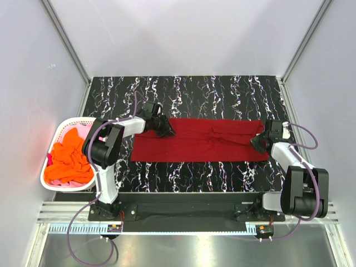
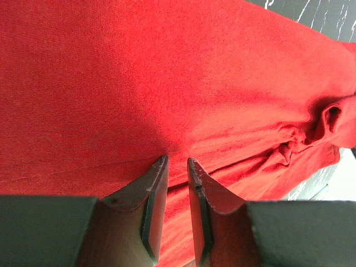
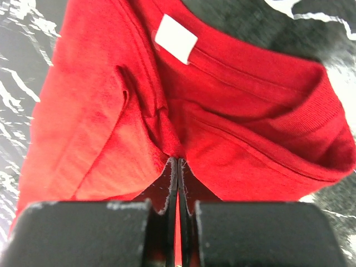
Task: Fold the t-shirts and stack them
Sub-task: Fold the tshirt
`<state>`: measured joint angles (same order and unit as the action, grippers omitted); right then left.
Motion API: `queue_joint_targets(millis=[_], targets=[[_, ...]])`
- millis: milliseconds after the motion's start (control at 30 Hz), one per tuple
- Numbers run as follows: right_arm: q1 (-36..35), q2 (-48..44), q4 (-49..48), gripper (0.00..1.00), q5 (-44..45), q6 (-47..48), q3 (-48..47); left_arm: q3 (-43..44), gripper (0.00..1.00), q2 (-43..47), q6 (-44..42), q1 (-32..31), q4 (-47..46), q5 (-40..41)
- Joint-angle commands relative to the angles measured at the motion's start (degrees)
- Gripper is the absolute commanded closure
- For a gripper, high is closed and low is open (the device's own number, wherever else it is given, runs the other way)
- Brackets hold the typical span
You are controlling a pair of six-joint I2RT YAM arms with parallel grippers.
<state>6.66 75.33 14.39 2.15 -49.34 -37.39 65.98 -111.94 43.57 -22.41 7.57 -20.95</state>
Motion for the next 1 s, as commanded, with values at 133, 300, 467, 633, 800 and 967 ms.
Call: queue_joint_targets(millis=[133, 300, 467, 633, 800, 967], targets=[[-0.6, 1.0, -1.1, 0.9, 2.8, -0.8, 0.3, 0.2, 0.72, -1.4, -0.3, -0.4, 1.7, 2.1], [-0.5, 1.1, 4.8, 0.67, 3.2, 0.7, -3.7, 1.2, 0.71, 1.6, -1.3, -0.4, 3.8, 1.2], [-0.5, -1.3, 5.6, 0.73, 1.9, 2.4, -6.3, 3.4, 0.69, 4.4, -2.6, -0.5, 6.0, 0.1], [-0.6, 5.2, 4.9, 0.87, -2.0, 5.0, -11.3, 5.0, 0.69, 5.4, -2.5, -1.0, 6.1, -2.7], [-0.8, 9.7, 1.4, 0.89, -4.4, 5.0, -12.3, 5.9, 0.69, 8.3, -4.5, -1.0, 8.6, -3.9], [-0.9, 14.0, -2.2, 0.89, -4.8, 4.3, -11.9, 7.9, 0.69, 12.0, -8.6, -1.0, 13.8, -4.8]])
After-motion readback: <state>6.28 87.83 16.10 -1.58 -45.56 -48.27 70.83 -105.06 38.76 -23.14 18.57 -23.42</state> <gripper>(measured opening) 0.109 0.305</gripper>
